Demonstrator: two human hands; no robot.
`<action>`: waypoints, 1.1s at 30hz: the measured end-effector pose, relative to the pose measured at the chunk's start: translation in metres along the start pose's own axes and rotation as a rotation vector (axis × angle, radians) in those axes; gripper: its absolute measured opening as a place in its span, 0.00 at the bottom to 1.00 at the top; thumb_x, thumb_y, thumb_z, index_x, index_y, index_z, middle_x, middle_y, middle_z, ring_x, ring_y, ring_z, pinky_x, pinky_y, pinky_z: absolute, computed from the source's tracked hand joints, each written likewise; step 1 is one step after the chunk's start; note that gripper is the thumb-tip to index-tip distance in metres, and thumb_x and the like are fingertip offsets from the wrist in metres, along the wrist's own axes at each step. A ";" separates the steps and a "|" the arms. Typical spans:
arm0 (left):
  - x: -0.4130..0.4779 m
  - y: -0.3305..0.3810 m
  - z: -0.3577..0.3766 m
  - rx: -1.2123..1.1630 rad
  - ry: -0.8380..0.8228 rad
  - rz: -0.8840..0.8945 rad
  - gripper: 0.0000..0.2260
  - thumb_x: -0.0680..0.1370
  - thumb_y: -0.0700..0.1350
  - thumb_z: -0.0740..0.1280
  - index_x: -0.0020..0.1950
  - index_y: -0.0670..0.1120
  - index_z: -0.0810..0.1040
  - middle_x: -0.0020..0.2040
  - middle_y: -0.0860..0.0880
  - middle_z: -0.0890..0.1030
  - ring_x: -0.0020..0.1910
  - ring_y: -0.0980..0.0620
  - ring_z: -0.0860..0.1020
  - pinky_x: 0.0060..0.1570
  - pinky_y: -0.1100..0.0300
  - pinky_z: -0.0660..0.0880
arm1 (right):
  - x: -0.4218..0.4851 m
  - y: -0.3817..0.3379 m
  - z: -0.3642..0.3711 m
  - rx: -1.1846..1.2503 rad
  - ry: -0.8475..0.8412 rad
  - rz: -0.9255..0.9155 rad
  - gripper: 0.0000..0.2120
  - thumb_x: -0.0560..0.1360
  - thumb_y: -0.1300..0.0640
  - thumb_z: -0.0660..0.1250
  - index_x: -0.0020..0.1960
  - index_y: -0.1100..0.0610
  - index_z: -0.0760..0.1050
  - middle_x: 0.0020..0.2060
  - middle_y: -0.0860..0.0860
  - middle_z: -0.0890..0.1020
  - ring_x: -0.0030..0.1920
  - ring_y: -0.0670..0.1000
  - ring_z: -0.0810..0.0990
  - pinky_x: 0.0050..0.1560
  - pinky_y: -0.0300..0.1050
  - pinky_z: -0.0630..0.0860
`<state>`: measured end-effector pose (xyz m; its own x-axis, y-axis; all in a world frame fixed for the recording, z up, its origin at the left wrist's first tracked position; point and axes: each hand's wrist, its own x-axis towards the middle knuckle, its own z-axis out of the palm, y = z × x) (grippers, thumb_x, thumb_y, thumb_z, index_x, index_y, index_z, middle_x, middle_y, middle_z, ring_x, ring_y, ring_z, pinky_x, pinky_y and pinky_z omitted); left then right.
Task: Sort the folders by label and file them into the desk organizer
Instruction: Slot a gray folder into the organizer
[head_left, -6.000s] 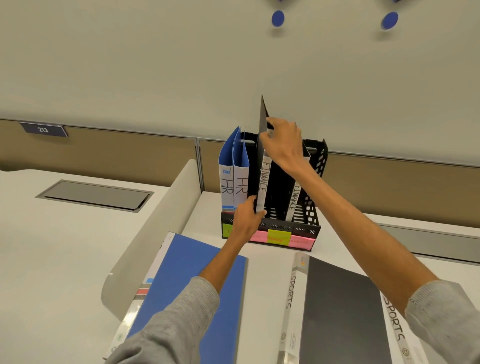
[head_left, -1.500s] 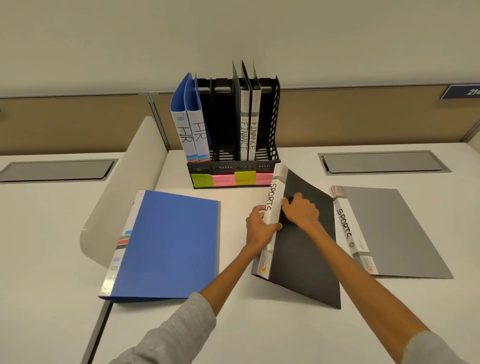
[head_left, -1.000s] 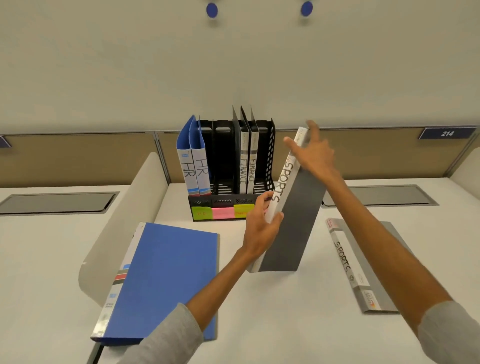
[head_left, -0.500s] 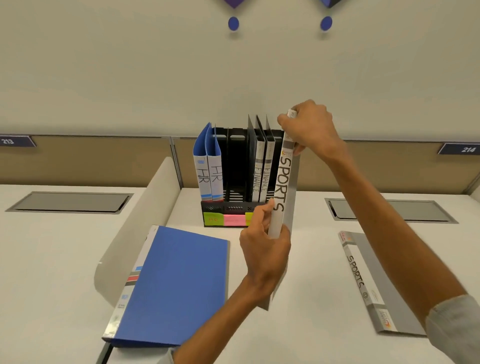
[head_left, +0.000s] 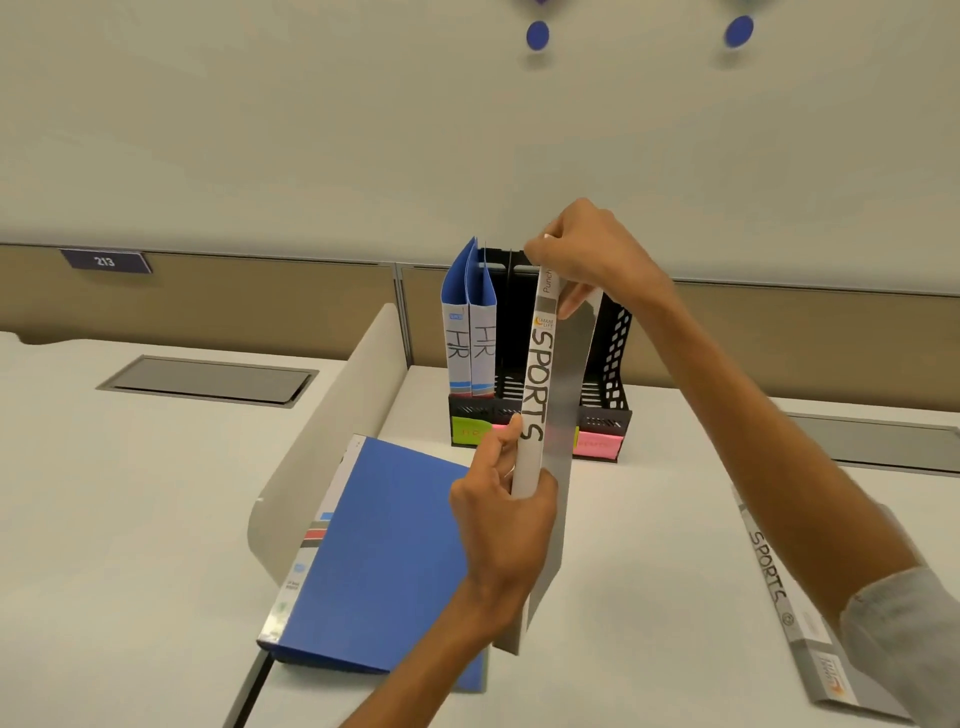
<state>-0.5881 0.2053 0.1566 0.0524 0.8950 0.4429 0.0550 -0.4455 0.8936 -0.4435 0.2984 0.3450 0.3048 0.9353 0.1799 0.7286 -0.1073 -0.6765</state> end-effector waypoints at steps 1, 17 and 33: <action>0.001 0.002 -0.001 -0.013 0.003 -0.005 0.22 0.70 0.34 0.75 0.62 0.49 0.77 0.49 0.78 0.76 0.52 0.66 0.81 0.48 0.57 0.82 | 0.002 -0.003 0.000 -0.015 0.008 -0.009 0.10 0.76 0.56 0.65 0.49 0.64 0.78 0.41 0.54 0.84 0.24 0.51 0.82 0.21 0.37 0.74; 0.018 -0.025 -0.012 0.064 0.020 0.079 0.24 0.68 0.36 0.75 0.63 0.48 0.78 0.51 0.72 0.77 0.44 0.68 0.81 0.38 0.69 0.80 | 0.031 -0.007 0.023 -0.041 -0.035 0.002 0.07 0.77 0.59 0.64 0.49 0.63 0.76 0.37 0.56 0.83 0.27 0.54 0.84 0.24 0.39 0.78; 0.097 -0.059 0.048 -0.075 -0.163 0.213 0.17 0.77 0.49 0.71 0.64 0.52 0.72 0.51 0.52 0.84 0.45 0.60 0.83 0.44 0.65 0.81 | 0.056 -0.001 0.006 -0.084 0.465 -0.294 0.12 0.75 0.64 0.61 0.50 0.61 0.84 0.44 0.54 0.85 0.35 0.48 0.80 0.42 0.46 0.82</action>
<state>-0.5385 0.3179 0.1431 0.2153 0.7635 0.6089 -0.0479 -0.6145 0.7874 -0.4307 0.3532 0.3509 0.3055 0.6848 0.6616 0.8643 0.0921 -0.4944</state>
